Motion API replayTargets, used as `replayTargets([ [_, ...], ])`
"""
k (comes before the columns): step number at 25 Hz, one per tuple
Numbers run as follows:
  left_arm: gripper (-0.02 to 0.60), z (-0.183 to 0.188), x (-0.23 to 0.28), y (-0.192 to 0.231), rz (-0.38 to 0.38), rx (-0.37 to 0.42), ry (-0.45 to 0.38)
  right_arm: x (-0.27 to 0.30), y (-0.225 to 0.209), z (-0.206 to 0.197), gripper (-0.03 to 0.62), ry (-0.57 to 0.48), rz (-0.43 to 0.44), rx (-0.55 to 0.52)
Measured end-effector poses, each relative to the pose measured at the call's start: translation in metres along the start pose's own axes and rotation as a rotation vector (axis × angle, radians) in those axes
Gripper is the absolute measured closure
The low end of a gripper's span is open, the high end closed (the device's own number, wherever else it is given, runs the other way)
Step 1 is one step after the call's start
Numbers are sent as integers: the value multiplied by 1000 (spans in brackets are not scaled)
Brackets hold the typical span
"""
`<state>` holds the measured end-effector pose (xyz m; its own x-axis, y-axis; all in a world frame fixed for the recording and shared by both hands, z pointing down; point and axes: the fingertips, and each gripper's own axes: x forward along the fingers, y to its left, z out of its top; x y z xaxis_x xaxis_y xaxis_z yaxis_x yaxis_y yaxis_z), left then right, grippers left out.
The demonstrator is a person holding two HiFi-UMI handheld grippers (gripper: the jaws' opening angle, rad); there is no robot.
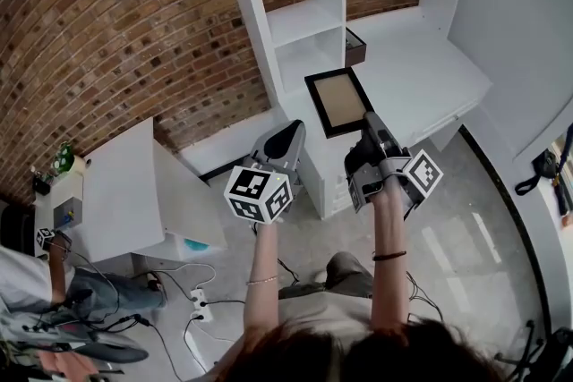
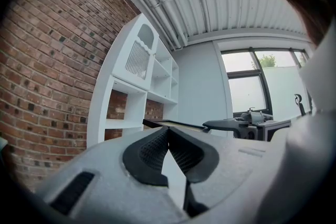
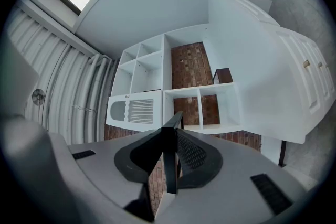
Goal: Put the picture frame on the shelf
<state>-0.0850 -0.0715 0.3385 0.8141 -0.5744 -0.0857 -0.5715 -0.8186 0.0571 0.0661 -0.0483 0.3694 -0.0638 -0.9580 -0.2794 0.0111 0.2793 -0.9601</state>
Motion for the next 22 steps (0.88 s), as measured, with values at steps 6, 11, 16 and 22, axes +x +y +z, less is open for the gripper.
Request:
replayTargets([
  [6,571,-9,3,0,5,-1,2,1,-12,4,519,4,-8,5],
  [11,571,-10,13,15,16,-16,11,19,-16,7,519,12,-22,1],
  [16,571,-17,25,25,37,-31,23,36,-26,10,519,39,-35,11],
  [22,571,-19,48,39,73,-41,27,68,-37,24,519,81,-56,12],
])
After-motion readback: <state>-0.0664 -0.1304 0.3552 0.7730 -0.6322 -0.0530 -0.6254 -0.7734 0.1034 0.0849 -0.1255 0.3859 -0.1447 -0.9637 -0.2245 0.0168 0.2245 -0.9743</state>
